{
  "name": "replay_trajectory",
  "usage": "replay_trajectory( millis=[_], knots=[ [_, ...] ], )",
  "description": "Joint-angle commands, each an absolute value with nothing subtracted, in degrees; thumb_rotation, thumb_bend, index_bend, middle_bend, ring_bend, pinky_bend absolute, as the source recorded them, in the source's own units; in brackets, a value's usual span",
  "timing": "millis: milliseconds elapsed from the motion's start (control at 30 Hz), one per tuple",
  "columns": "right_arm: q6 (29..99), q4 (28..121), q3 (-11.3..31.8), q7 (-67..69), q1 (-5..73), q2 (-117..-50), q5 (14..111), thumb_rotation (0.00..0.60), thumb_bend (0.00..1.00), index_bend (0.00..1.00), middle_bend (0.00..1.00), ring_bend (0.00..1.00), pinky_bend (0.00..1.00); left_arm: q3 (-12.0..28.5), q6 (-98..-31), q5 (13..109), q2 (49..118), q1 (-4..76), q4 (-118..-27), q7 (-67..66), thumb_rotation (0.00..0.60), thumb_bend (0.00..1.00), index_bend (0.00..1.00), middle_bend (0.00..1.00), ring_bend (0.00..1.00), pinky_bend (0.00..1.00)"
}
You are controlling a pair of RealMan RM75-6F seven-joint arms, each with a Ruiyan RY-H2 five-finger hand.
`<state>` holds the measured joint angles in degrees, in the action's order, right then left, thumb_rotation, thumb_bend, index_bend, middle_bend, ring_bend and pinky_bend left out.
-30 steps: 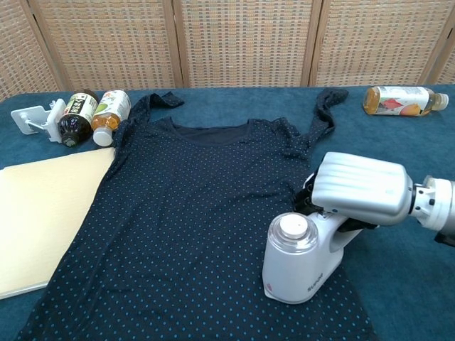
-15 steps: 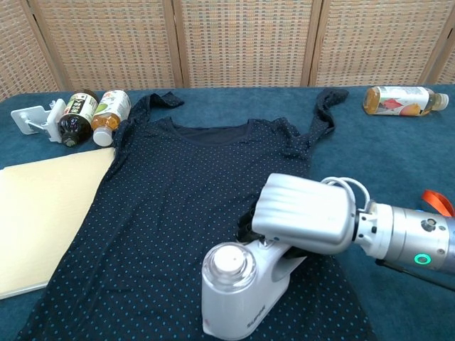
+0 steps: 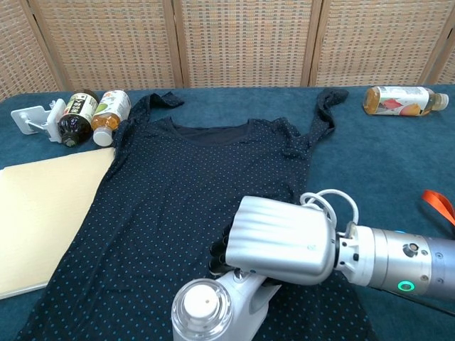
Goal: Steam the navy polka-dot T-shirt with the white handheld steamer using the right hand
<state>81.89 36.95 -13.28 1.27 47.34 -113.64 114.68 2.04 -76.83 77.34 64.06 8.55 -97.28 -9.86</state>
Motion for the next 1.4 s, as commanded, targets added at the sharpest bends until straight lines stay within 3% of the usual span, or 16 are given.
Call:
replay_trajectory(
  millis=[33, 667, 833, 1067, 1400],
  knots=[
    [82.0, 34.5, -13.1, 1.3, 46.6, -112.9, 114.1, 0.600, 1.00, 0.85, 0.70, 0.75, 1.00, 2.0, -76.7, 77.3, 64.1, 8.6, -97.3, -10.0, 0.600, 0.00, 0.00, 0.00, 0.00, 0.00],
    [83.3, 22.0, -9.2, 7.5, 43.1, -107.6, 107.1, 0.600, 1.00, 0.85, 0.70, 0.75, 1.00, 1.8, -76.9, 77.5, 64.6, 8.7, -98.1, -11.6, 0.600, 0.00, 0.00, 0.00, 0.00, 0.00],
    [84.3, 21.5, -5.8, 8.8, 43.9, -104.9, 103.8, 0.600, 1.00, 0.85, 0.70, 0.75, 1.00, 1.7, -77.5, 77.8, 64.3, 8.4, -98.4, -11.1, 0.600, 0.00, 0.00, 0.00, 0.00, 0.00],
    [76.8, 19.3, 0.2, 10.3, 43.7, -101.4, 95.9, 0.600, 1.00, 0.85, 0.70, 0.75, 1.00, 1.4, -77.8, 78.7, 64.0, 8.3, -98.5, -10.6, 0.600, 0.00, 0.00, 0.00, 0.00, 0.00],
    [65.2, 13.6, 2.9, 7.8, 42.3, -103.3, 90.4, 0.600, 0.97, 0.83, 0.69, 0.74, 1.00, 1.6, -77.6, 78.5, 63.7, 8.3, -98.6, -10.2, 0.600, 0.00, 0.00, 0.00, 0.00, 0.00]
  ],
)
